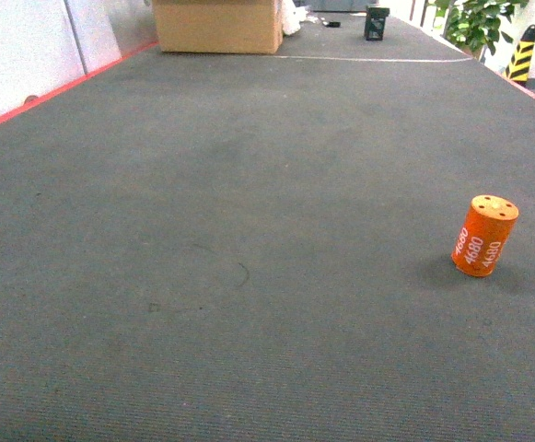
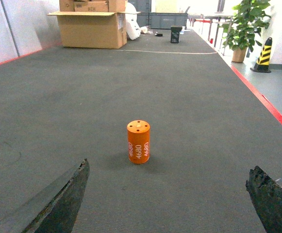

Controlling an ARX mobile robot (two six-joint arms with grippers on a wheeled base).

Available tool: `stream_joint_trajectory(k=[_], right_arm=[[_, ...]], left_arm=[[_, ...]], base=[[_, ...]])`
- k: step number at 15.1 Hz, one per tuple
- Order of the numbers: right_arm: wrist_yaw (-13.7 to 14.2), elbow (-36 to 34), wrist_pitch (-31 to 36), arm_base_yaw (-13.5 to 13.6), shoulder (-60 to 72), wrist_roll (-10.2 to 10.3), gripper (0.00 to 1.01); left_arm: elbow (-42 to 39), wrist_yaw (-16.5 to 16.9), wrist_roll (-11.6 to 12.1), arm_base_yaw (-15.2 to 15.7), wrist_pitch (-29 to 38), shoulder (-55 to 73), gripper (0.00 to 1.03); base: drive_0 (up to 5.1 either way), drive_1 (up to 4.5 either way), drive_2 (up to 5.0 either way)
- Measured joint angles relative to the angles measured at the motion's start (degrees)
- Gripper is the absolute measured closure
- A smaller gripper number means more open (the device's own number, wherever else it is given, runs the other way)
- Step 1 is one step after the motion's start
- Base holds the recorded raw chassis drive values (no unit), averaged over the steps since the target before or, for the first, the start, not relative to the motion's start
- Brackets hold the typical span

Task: Sort blue parts and orange caps into right shelf containers

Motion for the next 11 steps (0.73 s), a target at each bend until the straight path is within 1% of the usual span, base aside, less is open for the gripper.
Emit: stream_joint_trajectory(k=[2,3,4,5,6,7,8,9,10,11], right_arm=[[0.02,0.0,-0.02,0.0,0.0,0.02,0.03],[0.02,0.0,-0.02,0.0,0.0,0.02,0.03],[0.0,0.0,-0.02,0.0,0.0,0.02,0.03],[0.0,0.0,-0.02,0.0,0.0,0.02,0.03],[0.02,0.0,-0.02,0.0,0.0,0.02,0.03],[0.02,0.0,-0.02,0.0,0.0,0.02,0.03],[0.0,0.0,-0.02,0.0,0.0,0.02,0.03],[0.0,0.0,-0.02,0.0,0.0,0.02,0.03],[0.02,0.0,-0.04,0.0,0.0,0.02,0.03],[0.0,0.0,0.0,0.0,0.0,0.02,0.03]], left_arm=[[-2.58,-4.68,-0.07,-3.17,-4.11,-7.98,0.61],[-2.82,-6.45,0.0,-4.37,-6.21,-12.13,0.61],[-3.08,-7.39,0.79,-5.07,-6.23,-15.32,0.62],[-3.15,-8.04,1.99,-5.16,-6.08,-16.85,0.62],[-3.45,-8.28,3.67,-5.11,-3.82,-16.76,0.62],[-3.45,-8.15,4.55,-4.48,-3.91,-16.41,0.62],[-3.41,-7.98,5.79,-3.3,-0.79,-14.49,0.62],[-2.67,-8.26,6.47,-1.9,-0.15,-13.07,0.62],[-1.9,-9.03,8.28,-1.62,4.44,-10.64,0.62],[0.11,-8.39,9.27,-1.62,4.35,-9.31,0.62]], base=[[0.0,0.0,0.0],[0.0,0.0,0.0],[0.0,0.0,0.0],[0.0,0.0,0.0],[0.0,0.0,0.0],[0.0,0.0,0.0],[0.0,0.0,0.0],[0.0,0.0,0.0],[0.0,0.0,0.0],[0.0,0.0,0.0]])
